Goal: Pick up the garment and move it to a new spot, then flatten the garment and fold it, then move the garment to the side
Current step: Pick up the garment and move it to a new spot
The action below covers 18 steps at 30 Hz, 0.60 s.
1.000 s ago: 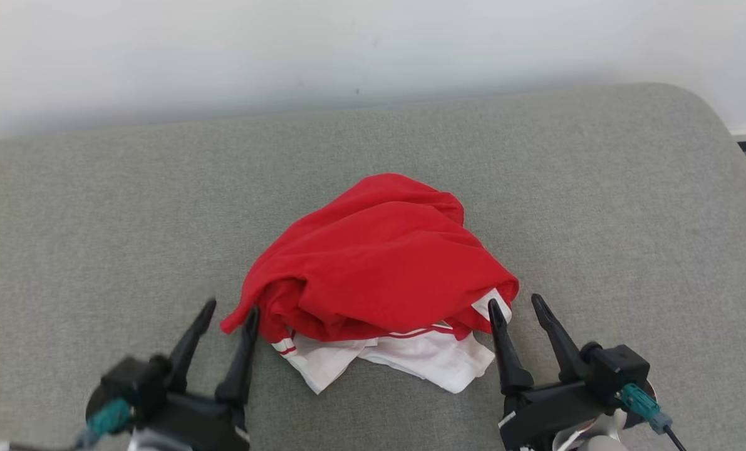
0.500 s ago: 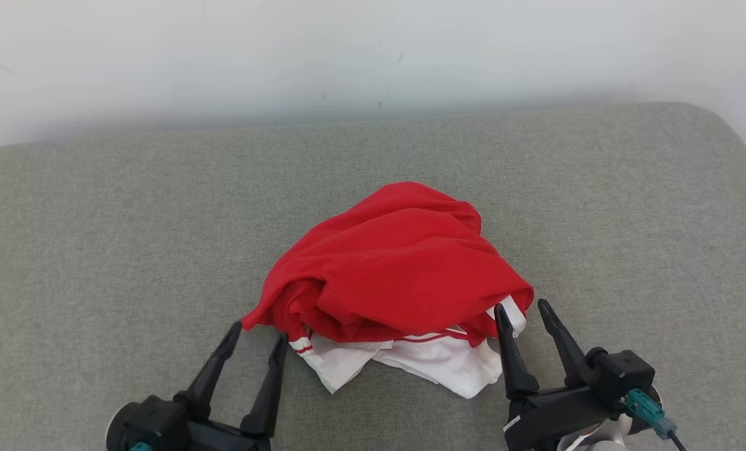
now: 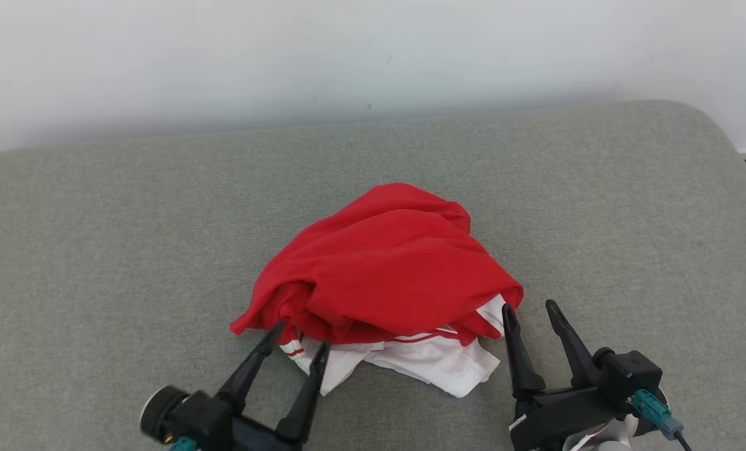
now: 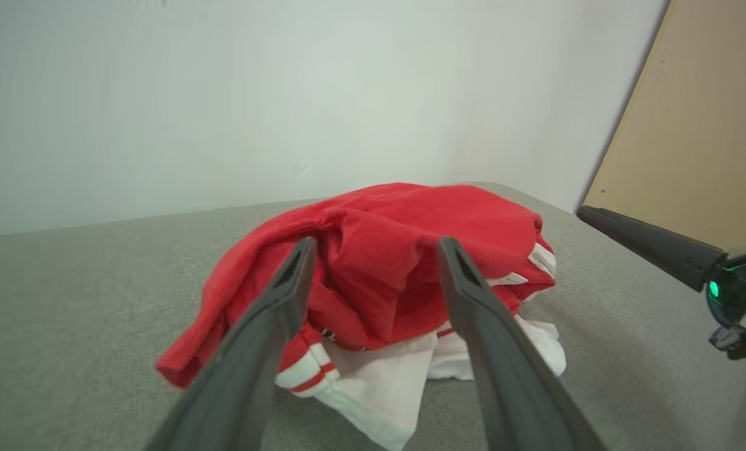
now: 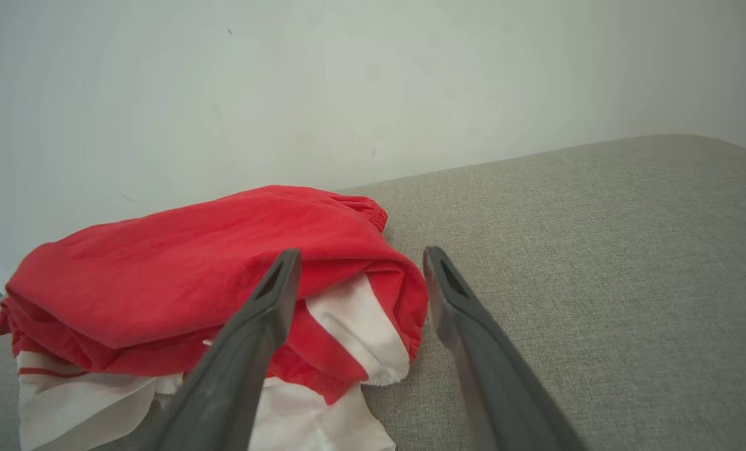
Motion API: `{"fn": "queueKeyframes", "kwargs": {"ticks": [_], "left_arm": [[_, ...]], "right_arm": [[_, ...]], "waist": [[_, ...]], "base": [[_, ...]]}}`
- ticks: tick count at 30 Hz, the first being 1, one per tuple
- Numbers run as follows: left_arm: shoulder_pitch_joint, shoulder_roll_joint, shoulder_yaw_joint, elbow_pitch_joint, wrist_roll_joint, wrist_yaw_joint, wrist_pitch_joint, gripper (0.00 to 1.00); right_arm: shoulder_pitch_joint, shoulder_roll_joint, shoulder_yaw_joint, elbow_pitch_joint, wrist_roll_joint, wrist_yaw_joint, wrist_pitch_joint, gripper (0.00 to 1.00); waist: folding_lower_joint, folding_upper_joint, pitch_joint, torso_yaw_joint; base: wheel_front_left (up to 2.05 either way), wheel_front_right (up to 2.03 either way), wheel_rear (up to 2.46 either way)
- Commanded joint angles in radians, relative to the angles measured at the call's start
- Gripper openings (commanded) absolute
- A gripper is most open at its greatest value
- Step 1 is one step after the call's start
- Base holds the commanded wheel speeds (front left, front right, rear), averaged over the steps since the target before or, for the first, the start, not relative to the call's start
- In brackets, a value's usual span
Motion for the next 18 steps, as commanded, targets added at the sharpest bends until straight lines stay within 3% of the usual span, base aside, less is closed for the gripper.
{"fn": "queueKeyframes", "kwargs": {"ticks": [1, 9, 18], "left_arm": [[-0.037, 0.008, -0.021, 0.021, 0.014, -0.009, -0.004, 1.0], [-0.164, 0.047, -0.07, 0.147, 0.048, -0.028, 0.03, 1.0], [-0.22, 0.052, -0.066, 0.301, 0.044, -0.018, 0.037, 1.0]], "right_arm": [[0.006, -0.001, 0.003, -0.002, 0.005, 0.001, -0.001, 1.0], [0.004, -0.001, 0.015, -0.006, 0.026, 0.001, -0.001, 1.0], [0.004, -0.001, 0.015, -0.006, 0.03, 0.001, -0.001, 1.0]], "waist": [[0.0001, -0.0001, 0.004, -0.015], [0.0001, -0.0001, 0.014, -0.097], [0.0001, -0.0001, 0.016, -0.137]], "base": [[0.0, 0.0, 0.0], [0.0, 0.0, 0.0], [0.0, 0.0, 0.0]]}}
